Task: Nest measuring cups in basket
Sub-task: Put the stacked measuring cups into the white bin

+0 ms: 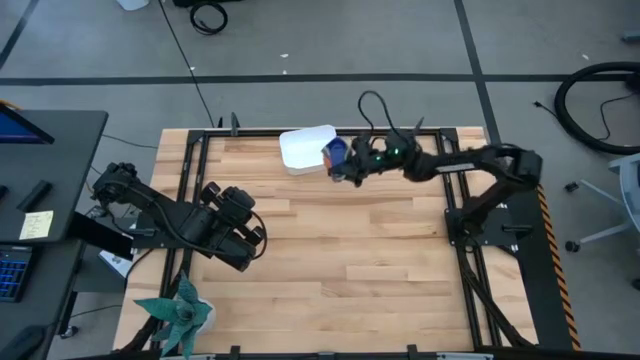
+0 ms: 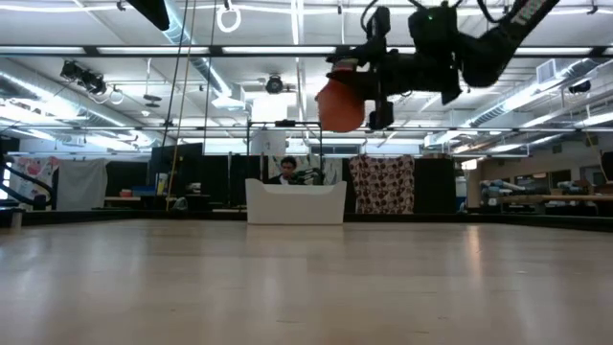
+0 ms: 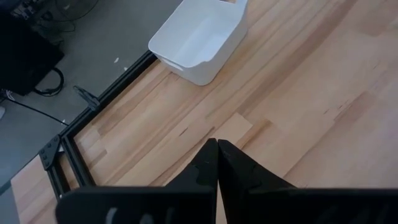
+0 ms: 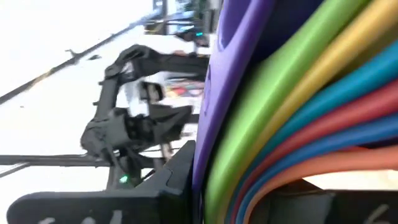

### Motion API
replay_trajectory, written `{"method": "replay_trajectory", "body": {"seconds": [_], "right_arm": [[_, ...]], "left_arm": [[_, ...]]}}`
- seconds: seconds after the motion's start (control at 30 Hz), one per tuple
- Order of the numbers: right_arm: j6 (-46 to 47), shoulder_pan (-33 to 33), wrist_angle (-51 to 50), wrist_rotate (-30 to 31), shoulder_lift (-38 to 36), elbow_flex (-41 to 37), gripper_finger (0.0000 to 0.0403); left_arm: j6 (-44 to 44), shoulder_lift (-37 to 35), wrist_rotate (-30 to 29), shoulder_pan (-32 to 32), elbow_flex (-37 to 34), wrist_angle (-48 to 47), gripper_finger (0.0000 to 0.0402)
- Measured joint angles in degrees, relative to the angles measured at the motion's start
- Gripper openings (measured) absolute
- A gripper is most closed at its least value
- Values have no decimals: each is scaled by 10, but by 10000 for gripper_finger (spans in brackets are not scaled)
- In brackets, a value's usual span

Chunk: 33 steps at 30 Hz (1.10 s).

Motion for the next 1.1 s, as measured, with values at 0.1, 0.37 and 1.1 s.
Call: {"method": "replay_trajectory", "body": {"seconds": [0.1,0.37,1.1], "right_arm": [[16,9,74,12,52,6,93],[-2,6,93,31,171,80,93],[43,-32,185,38,373,202,93]], "left_arm": [[0,0,2,0,0,0,8],[-1,0,15,0,0,0,8],[-16,0,17,31,0,0,8]]}}
